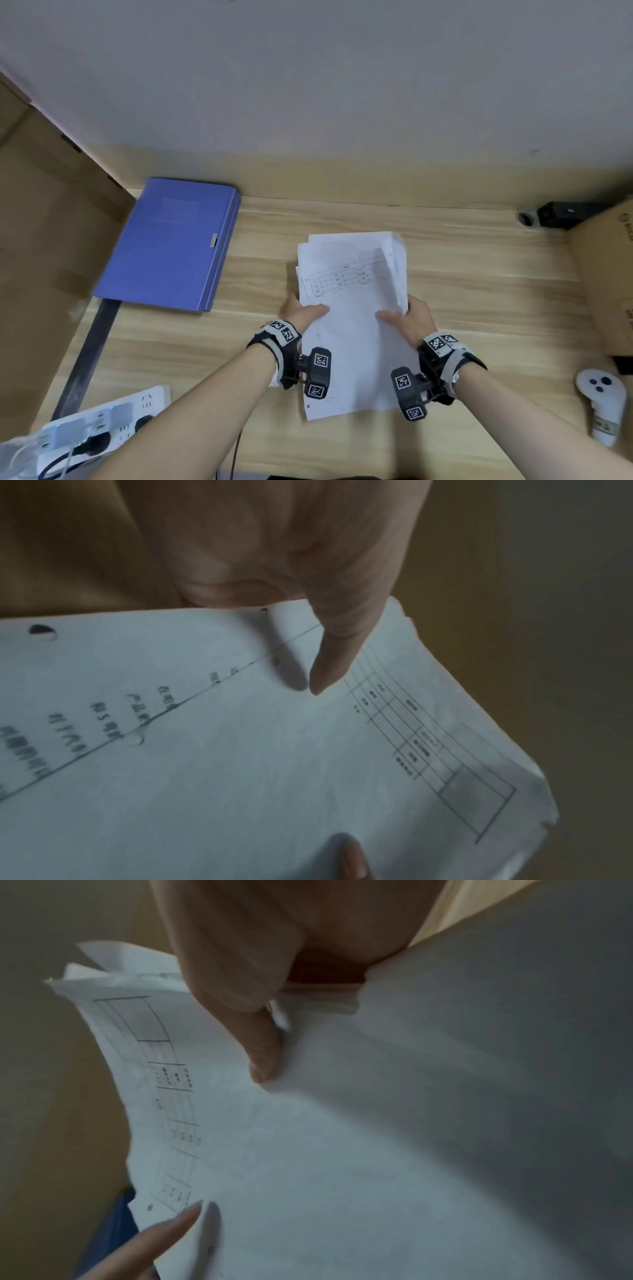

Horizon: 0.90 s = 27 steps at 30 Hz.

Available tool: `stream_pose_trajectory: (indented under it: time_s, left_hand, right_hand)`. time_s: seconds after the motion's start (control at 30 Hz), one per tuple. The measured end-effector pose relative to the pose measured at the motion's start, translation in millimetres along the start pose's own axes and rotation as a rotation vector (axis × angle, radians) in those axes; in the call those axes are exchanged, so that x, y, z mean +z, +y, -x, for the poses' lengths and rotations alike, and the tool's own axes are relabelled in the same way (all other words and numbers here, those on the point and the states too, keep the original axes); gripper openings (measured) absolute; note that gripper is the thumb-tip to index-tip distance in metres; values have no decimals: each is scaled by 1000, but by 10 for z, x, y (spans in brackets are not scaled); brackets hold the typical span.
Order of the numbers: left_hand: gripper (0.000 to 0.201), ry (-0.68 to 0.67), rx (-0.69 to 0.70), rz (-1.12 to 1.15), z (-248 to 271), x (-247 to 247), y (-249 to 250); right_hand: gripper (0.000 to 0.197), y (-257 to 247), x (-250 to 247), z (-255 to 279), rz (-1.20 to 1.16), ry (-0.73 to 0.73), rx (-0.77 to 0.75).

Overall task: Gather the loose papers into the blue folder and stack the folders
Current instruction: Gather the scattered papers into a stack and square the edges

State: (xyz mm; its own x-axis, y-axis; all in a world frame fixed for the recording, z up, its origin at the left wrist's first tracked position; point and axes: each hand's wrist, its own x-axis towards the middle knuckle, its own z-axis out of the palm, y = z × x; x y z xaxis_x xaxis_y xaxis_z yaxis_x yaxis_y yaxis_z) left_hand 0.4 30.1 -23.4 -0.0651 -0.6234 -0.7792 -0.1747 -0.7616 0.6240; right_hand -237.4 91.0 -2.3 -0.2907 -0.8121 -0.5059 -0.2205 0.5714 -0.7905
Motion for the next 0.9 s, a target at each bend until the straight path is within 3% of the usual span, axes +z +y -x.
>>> stream_pose_trajectory:
  time_s: [0.1, 0.3, 0.43, 0.6, 0.7, 0.9]
  left_hand:
    - [35, -60, 110, 92, 229, 31, 420]
    - [31, -8, 482, 113, 596, 70, 1331]
    - [13, -16, 658, 89, 862, 16, 1617]
    - [35, -28, 600, 4, 722, -70, 1275]
    - [27, -43, 558, -65, 632, 5, 1148]
    - [22, -65, 614, 119, 721, 150, 1373]
  right_hand:
    - [29, -312, -110, 1, -69, 41, -69]
    - [21, -1106, -332, 24, -259, 200, -251]
    - [17, -1354, -418, 116, -311, 233, -325]
    - [24, -1117, -397, 272, -287, 231, -285]
    - [20, -955, -351, 304, -305, 225, -267]
    - [13, -1128, -356, 264, -359, 273, -257]
